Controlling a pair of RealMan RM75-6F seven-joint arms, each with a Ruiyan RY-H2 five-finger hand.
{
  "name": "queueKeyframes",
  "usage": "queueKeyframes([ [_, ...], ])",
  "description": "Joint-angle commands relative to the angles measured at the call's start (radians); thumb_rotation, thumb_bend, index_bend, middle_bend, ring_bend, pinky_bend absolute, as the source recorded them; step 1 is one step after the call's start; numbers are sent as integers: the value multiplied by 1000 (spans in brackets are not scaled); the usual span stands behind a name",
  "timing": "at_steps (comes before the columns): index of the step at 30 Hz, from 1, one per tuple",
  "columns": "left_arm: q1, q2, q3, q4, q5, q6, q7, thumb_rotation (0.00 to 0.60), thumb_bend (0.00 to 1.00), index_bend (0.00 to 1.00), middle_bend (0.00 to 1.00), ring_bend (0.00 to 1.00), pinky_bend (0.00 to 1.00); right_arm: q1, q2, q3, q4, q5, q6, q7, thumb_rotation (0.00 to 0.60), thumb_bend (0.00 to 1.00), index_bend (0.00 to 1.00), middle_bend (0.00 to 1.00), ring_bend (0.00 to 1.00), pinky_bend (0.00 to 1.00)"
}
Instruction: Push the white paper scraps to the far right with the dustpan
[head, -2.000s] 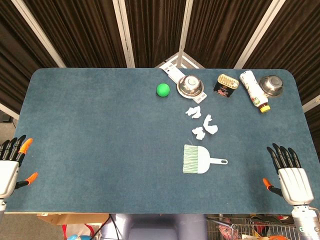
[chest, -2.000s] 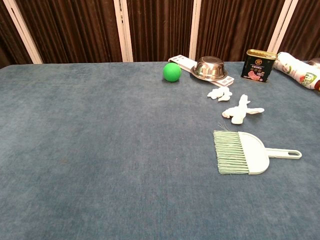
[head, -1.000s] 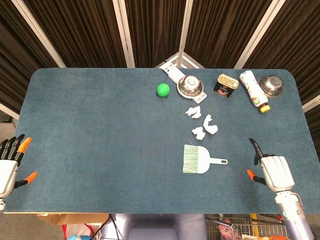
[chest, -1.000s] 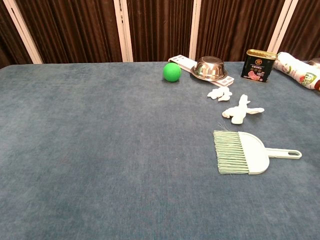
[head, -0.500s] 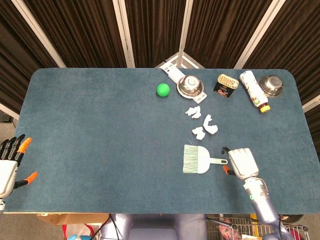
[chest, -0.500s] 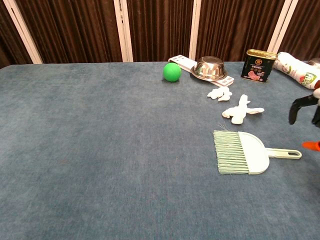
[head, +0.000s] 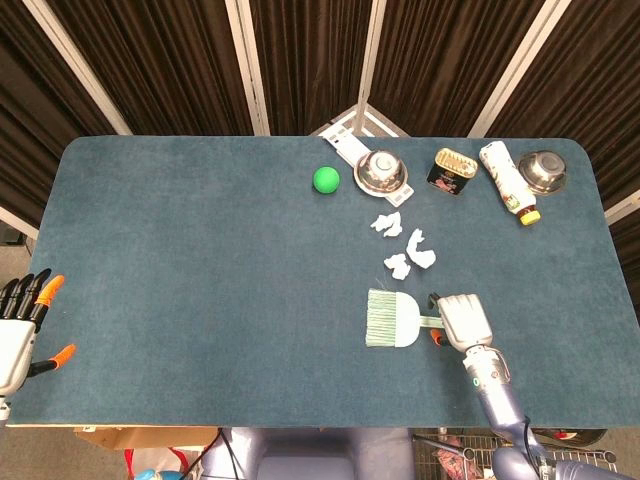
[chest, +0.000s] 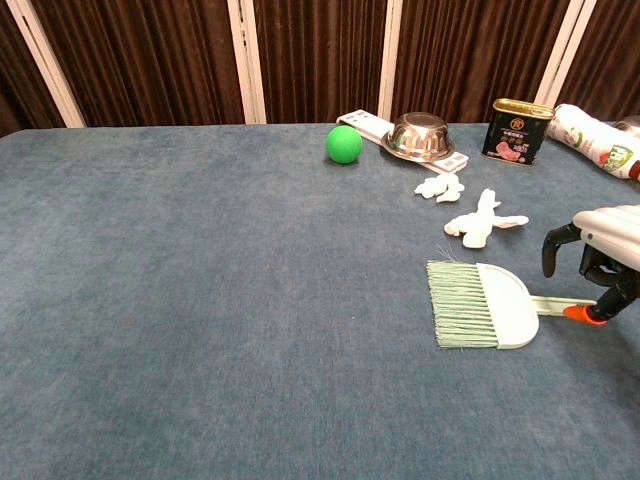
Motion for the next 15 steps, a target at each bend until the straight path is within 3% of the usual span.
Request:
queueKeyframes([
  [1, 0, 0, 0, -1, -1, -1, 0, 600, 0, 0, 0, 0, 0, 6, -17, -1, 24, 20, -6, 3, 600, 260, 486, 958, 1000, 947],
  [15, -1, 0, 0, -5, -5, -4, 5, 600, 0, 0, 0, 0, 0, 17, -40, -11, 72, 51, -11, 28, 600, 259, 486, 958, 1000, 947],
])
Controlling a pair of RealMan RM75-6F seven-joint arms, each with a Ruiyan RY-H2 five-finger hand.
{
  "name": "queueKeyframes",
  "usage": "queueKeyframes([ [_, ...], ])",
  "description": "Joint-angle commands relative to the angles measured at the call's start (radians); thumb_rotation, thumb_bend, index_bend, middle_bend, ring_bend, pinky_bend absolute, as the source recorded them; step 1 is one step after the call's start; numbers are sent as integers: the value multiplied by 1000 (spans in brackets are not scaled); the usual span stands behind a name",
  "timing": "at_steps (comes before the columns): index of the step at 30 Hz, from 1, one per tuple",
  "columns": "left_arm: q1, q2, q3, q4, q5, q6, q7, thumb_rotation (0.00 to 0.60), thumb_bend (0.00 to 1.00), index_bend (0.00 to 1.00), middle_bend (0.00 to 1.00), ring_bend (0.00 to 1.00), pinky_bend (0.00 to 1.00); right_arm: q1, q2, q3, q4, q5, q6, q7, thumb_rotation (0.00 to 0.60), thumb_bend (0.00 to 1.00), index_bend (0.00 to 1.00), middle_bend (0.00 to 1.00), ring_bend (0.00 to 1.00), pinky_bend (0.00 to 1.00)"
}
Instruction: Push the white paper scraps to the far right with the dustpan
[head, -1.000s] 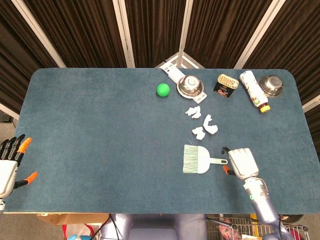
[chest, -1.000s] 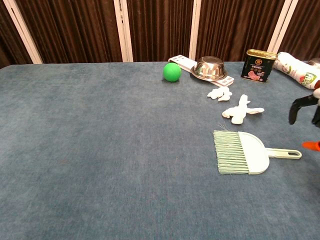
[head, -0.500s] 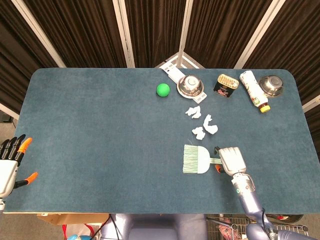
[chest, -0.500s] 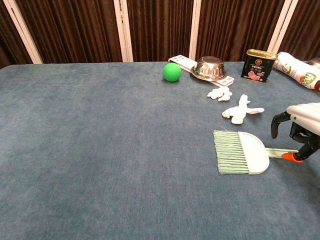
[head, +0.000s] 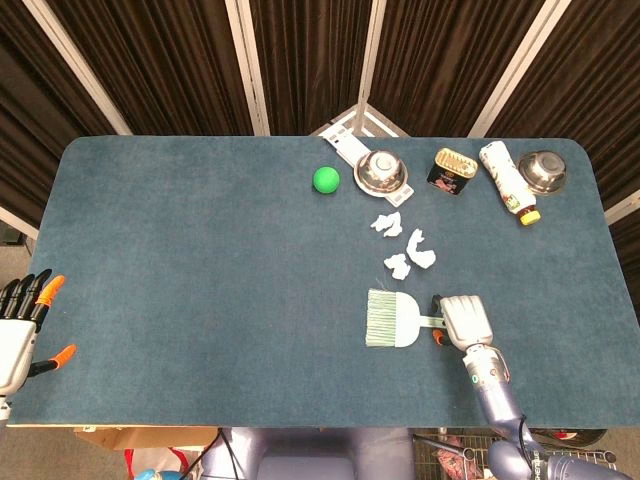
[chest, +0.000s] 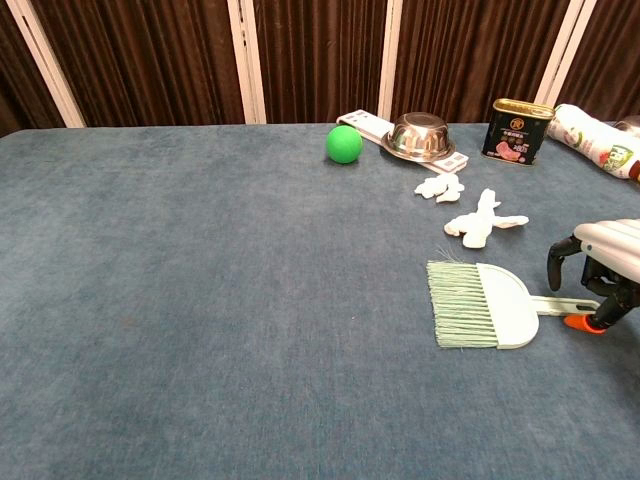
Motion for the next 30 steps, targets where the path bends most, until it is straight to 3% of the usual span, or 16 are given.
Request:
queueKeyframes([
  [1, 0, 0, 0, 0, -1, 0, 0, 600, 0, 0, 0, 0, 0, 4, -2, 0, 6, 9, -3, 0, 600, 259, 487, 958, 1000, 947],
  [6, 0, 1, 0, 0, -1, -1, -1, 600, 0, 0, 0, 0, 0, 10, -6, -3, 14, 30, -13, -8, 600, 268, 486, 958, 1000, 946],
  [11, 0, 2, -1, -1, -2, -1, -4, 600, 0, 0, 0, 0, 0, 14, -8, -13, 15, 51, -21, -25, 600, 343, 495, 958, 1000, 947],
  [20, 0, 2, -1, -1, -5, -1, -5, 600, 0, 0, 0, 0, 0, 19, -11, -19, 7, 56, -14, -27, 600, 479, 610, 958, 1000, 947],
  [30, 0, 2, -3, -2, -8, -3, -8, 600, 0, 0, 0, 0, 0, 28, 8, -11, -15, 31, 13, -19, 600, 550, 727, 958, 1000, 947],
])
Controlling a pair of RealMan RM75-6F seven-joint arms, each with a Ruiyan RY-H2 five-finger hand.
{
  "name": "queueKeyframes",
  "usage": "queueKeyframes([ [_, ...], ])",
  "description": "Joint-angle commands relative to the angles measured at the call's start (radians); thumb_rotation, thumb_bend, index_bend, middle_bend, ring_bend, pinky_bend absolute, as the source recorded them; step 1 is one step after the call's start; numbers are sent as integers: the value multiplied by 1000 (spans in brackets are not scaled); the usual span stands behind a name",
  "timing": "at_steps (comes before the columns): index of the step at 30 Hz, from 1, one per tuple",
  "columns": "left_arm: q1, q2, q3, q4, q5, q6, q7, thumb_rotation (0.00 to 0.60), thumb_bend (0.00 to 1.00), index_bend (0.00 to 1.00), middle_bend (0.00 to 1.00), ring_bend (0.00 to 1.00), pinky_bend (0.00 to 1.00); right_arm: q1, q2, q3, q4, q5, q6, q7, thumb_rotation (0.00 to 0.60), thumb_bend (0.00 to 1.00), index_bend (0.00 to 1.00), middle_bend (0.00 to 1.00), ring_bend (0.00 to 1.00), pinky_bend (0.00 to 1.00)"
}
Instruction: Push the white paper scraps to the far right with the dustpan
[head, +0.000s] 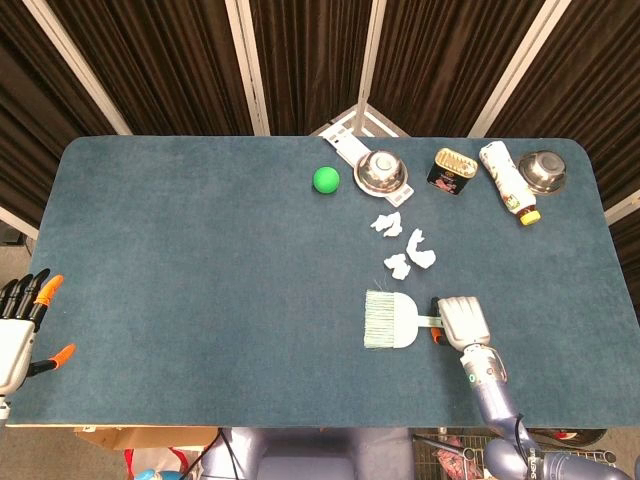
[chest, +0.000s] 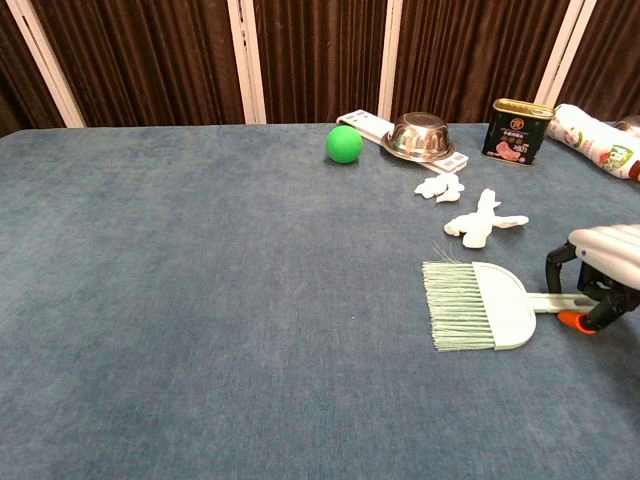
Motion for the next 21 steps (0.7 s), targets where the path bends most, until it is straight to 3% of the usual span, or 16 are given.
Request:
queueKeyframes([
  [1, 0, 0, 0, 0, 0, 0, -1, 600, 0, 0, 0, 0, 0, 5, 19, 5, -20, -10, 11, -4, 600, 566, 735, 958, 1000, 947],
  [15, -1, 2, 0, -3, -2, -4, -4, 600, 0, 0, 0, 0, 0, 49, 174, 52, -212, -11, 52, -114, 600, 607, 772, 958, 1000, 947],
  [21, -3, 5, 0, -6, -6, -10, -11, 600, 0, 0, 0, 0, 0, 92, 193, 79, -271, 26, 47, -173, 600, 606, 780, 958, 1000, 947],
])
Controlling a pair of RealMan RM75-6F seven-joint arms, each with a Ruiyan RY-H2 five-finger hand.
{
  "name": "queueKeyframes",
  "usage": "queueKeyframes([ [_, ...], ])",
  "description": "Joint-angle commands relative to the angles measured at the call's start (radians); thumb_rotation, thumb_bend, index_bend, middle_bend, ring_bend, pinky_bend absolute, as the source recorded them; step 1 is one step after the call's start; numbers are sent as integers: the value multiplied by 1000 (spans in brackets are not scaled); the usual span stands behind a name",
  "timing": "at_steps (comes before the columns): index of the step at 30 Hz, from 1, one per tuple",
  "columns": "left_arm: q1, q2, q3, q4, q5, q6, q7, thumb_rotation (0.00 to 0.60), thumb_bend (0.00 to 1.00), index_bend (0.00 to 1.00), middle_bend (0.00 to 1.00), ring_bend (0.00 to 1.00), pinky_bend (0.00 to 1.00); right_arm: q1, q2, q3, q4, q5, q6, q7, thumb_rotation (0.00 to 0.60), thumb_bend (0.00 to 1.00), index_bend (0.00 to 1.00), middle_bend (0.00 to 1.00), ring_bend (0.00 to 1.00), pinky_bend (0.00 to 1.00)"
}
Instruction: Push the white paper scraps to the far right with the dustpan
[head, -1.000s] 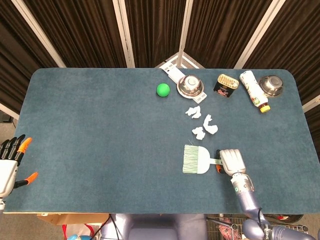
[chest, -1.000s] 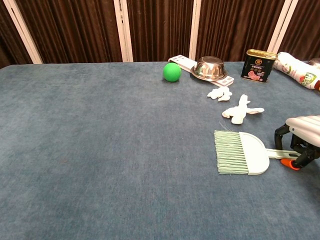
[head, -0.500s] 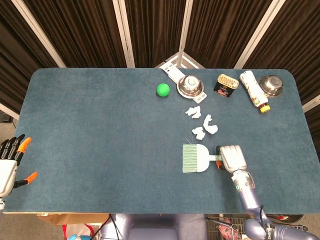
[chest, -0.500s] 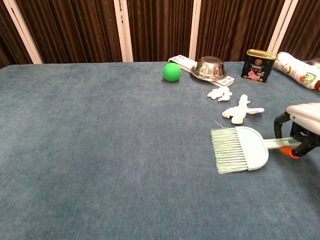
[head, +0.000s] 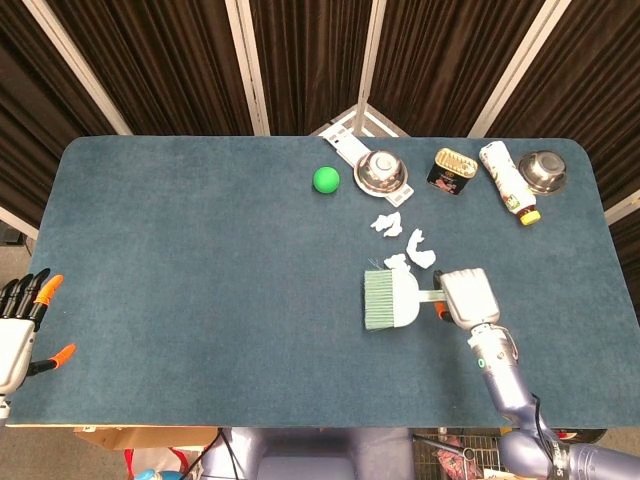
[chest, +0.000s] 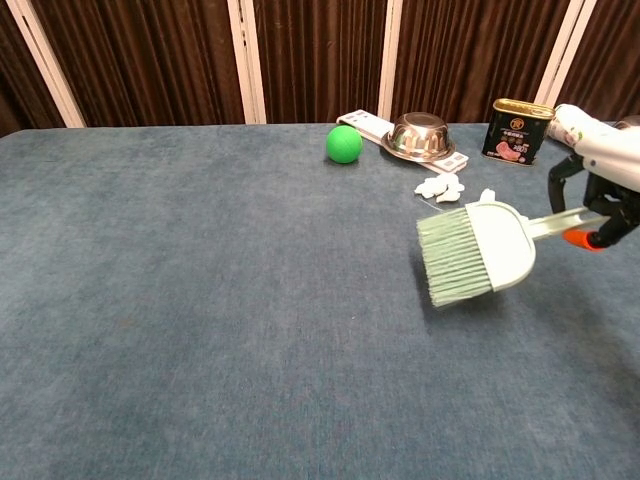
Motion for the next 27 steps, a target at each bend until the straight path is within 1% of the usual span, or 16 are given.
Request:
queueKeyframes([
  [1, -1, 1, 0, -2, -2, -3, -3, 600, 0, 0, 0, 0, 0, 28, 3, 16, -21, 18, -6, -29, 600, 606, 783, 958, 1000, 947],
  [5, -3, 4, -1, -4, -4, -8, -9, 600, 0, 0, 0, 0, 0, 67, -16, 30, -5, 42, -28, -61, 600, 607, 789, 958, 1000, 946],
  [11, -5, 10, -2, -8, -10, -14, -24, 600, 0, 0, 0, 0, 0, 138, -77, 39, 108, 115, -79, -111, 600, 606, 789, 958, 1000, 947],
  [16, -6, 15, -4, -10, -20, -21, -37, 600, 0, 0, 0, 0, 0, 177, -104, 39, 205, 155, -109, -128, 600, 607, 790, 958, 1000, 947],
  [21, -8, 20, -5, -17, -27, -28, -41, 600, 0, 0, 0, 0, 0, 199, -105, 32, 289, 166, -131, -126, 600, 607, 802, 958, 1000, 947],
  [27, -11, 20, -5, -23, -31, -37, -36, 600, 0, 0, 0, 0, 0, 206, -68, 17, 384, 180, -141, -142, 600, 606, 802, 958, 1000, 947],
])
